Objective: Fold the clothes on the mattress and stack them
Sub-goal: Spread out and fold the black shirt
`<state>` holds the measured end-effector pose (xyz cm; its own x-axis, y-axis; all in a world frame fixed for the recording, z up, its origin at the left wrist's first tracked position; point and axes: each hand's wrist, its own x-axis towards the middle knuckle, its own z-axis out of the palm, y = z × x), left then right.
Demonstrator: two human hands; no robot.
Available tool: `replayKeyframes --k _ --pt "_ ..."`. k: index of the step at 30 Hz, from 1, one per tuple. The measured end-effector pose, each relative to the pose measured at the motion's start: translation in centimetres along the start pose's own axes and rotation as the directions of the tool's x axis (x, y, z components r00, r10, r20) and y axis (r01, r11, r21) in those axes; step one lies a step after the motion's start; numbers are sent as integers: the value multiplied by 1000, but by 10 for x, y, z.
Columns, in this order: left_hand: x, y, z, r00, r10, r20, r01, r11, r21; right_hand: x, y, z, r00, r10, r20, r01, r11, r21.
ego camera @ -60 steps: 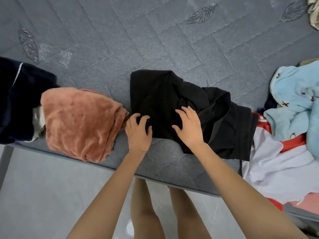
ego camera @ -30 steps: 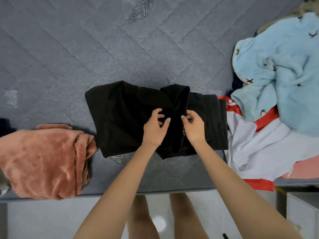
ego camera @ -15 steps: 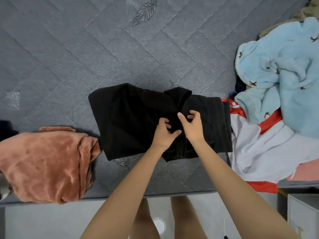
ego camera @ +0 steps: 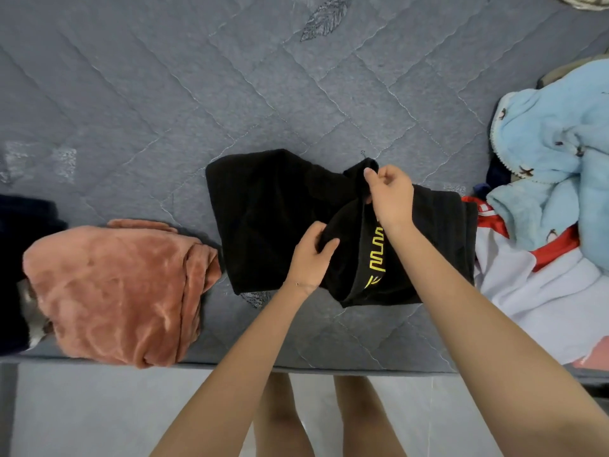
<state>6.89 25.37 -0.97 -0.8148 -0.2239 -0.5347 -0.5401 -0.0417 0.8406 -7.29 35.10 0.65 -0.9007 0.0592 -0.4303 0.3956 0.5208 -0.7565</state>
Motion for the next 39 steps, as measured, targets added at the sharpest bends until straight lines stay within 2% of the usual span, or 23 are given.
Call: replayKeyframes --k 5,10,12,15,19,21,24,28,31,33,35,39 --pt "-12 5 -65 962 -14 -273 16 1000 2 -22 -45 38 993 -63 100 56 996 76" --pt "-24 -3 -130 896 22 -444 74 978 198 -41 -83 93 958 -134 254 109 988 110" --pt "-27 -5 -150 891 17 -454 120 955 271 -48 -92 115 943 -168 286 145 984 101" --pt "-31 -5 -168 901 -19 -434 155 947 282 -54 -98 142 928 -205 312 200 979 50" --pt "-33 -4 -174 926 -32 -377 144 951 274 -57 -90 162 870 -145 472 215 972 -99" --pt "-33 -5 -174 935 -71 -349 164 955 247 -58 -83 160 872 -161 462 256 955 -151" --pt "-34 -5 -175 938 -170 -302 211 971 109 -53 -73 152 899 -207 385 316 917 -244" --pt "-35 -7 -179 941 -164 -296 182 983 33 -43 -63 148 890 -291 351 432 783 -447" --pt "-35 -10 -180 943 -87 -321 134 982 129 -35 -61 155 860 -335 386 505 673 -540" --pt "-35 -12 -178 939 -43 -341 123 969 215 -29 -64 162 868 -279 410 482 672 -562" --pt "-37 -12 -174 937 -40 -347 122 968 218 -25 -70 168 860 -265 436 491 661 -567" --pt "-37 -11 -165 942 -20 -334 104 966 235 -28 -82 173 824 -422 379 548 764 -341"
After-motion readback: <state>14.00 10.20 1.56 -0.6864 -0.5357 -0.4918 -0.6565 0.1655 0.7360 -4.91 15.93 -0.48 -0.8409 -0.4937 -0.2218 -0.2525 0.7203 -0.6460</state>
